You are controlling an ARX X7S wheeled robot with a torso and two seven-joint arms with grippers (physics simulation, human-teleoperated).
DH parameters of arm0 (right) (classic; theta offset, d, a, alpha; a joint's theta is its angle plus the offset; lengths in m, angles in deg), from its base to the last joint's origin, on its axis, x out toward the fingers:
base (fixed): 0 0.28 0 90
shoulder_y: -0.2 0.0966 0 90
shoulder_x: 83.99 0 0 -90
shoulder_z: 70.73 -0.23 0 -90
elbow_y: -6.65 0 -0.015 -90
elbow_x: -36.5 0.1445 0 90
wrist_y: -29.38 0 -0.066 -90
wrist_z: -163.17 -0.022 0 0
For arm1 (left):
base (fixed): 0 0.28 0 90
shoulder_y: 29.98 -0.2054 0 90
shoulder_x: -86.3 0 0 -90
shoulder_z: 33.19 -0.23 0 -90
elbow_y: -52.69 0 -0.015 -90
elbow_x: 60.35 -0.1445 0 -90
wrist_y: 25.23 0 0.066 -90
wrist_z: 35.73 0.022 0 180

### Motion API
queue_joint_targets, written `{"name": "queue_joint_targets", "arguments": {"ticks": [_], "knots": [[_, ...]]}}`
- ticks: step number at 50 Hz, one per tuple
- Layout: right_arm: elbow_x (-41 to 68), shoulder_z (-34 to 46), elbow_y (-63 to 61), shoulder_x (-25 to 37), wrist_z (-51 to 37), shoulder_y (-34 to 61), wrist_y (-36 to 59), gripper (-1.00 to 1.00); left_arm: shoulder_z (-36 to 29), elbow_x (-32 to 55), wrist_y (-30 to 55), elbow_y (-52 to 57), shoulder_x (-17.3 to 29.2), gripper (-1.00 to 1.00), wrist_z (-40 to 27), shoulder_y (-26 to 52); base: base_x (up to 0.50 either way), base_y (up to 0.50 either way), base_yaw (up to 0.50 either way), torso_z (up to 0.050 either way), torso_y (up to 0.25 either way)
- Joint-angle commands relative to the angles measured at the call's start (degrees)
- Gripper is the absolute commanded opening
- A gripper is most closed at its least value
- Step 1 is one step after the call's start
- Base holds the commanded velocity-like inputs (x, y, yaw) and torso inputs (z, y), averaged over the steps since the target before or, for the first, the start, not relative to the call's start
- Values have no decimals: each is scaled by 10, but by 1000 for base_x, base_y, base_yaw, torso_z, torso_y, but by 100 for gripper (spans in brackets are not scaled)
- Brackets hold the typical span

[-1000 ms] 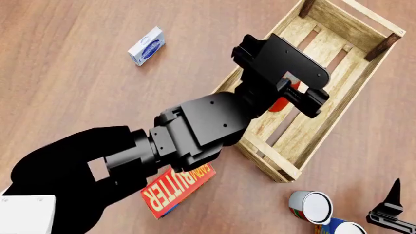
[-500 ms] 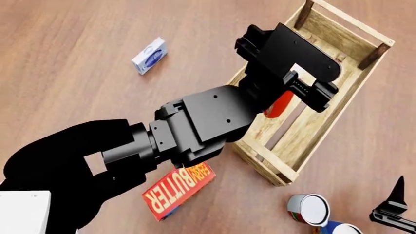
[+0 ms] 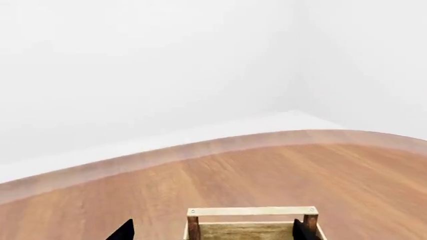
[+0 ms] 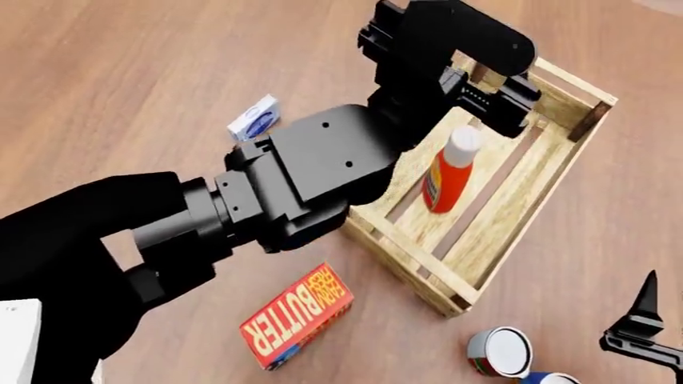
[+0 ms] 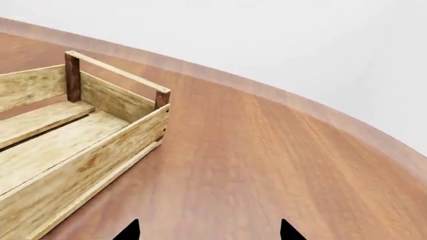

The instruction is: Pick up the ketchup, and put it in the wooden tray.

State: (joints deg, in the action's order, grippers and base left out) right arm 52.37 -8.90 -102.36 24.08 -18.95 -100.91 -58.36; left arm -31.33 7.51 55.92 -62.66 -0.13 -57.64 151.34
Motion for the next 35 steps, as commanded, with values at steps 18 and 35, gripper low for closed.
{"name": "queue_joint_targets", "arguments": {"ticks": [18,35], "knots": [[371,59,-410,395,-495,-93,199,100,-7,-5,-28,351,338,100,-217,-72,0,0,0,-10,133],[395,55,-395,490,-554,-138,103,100,-26,-48,-139,524,479,100,-372,-243,0,0,0,-10,117]]}}
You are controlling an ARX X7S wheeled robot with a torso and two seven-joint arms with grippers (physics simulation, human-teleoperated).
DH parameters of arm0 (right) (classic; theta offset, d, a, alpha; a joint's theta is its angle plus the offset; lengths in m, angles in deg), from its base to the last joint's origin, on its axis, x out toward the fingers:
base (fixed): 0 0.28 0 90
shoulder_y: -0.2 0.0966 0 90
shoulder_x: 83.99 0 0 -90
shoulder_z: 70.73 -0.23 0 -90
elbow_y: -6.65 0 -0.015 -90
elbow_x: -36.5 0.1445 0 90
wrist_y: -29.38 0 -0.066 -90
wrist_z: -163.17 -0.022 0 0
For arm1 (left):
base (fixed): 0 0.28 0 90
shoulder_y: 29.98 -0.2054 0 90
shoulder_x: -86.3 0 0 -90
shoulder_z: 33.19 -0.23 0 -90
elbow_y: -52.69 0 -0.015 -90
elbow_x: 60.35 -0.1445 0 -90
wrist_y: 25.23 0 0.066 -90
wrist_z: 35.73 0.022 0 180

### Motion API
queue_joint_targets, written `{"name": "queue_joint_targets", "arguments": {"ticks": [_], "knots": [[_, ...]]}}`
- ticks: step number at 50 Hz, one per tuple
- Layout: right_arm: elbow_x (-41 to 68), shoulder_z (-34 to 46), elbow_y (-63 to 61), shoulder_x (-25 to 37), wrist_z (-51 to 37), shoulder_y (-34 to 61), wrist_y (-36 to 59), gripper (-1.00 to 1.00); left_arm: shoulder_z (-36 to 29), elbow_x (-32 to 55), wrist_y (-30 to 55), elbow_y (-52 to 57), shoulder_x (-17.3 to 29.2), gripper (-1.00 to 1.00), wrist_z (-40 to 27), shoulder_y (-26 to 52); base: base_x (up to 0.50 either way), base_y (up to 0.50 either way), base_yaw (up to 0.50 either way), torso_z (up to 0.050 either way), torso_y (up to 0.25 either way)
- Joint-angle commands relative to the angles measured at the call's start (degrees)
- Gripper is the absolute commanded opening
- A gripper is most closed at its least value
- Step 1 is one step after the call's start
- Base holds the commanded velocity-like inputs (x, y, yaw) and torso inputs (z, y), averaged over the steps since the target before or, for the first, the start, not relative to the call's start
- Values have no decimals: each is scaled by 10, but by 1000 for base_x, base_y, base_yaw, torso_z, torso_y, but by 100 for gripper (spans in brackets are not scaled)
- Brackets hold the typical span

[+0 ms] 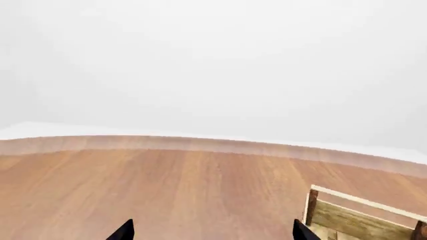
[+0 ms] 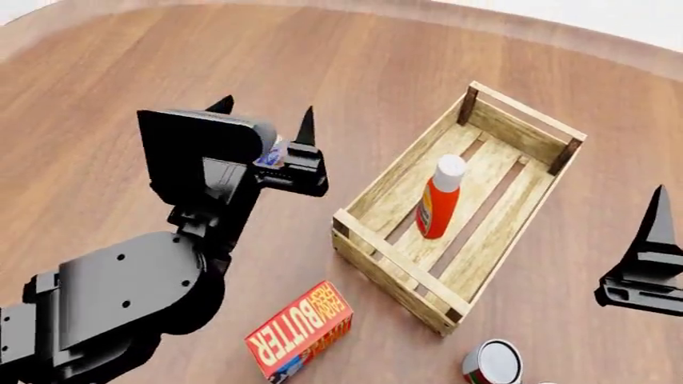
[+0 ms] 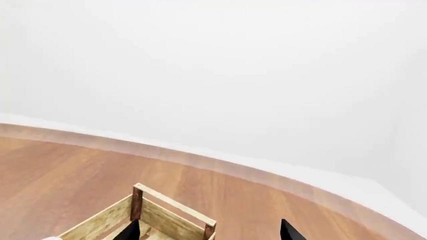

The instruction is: Pick up the ketchup, and put it in the wooden tray.

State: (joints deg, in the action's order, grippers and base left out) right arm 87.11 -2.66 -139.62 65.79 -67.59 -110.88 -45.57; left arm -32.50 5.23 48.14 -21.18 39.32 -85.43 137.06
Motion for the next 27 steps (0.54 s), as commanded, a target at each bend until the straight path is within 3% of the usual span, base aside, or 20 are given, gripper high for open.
{"name": "queue_joint_targets", "arguments": {"ticks": [1,11,19,27], "knots": [[43,-4,-19,70,-64,-39,-27,100,-16,-32,-68,116,88,100,-103,-110,0,0,0,0,0],[3,40,-8,50,-50,-27,-44,100,-21,-58,-82,156,124,100,-136,-140,0,0,0,0,0],[-28,38,-34,39,-47,-74,-47,100,-31,-79,-80,194,169,100,-137,-152,0,0,0,0,0],[-59,57,-36,112,-116,-152,-130,100,-32,-82,-80,196,190,100,-129,-153,0,0,0,0,0]]}}
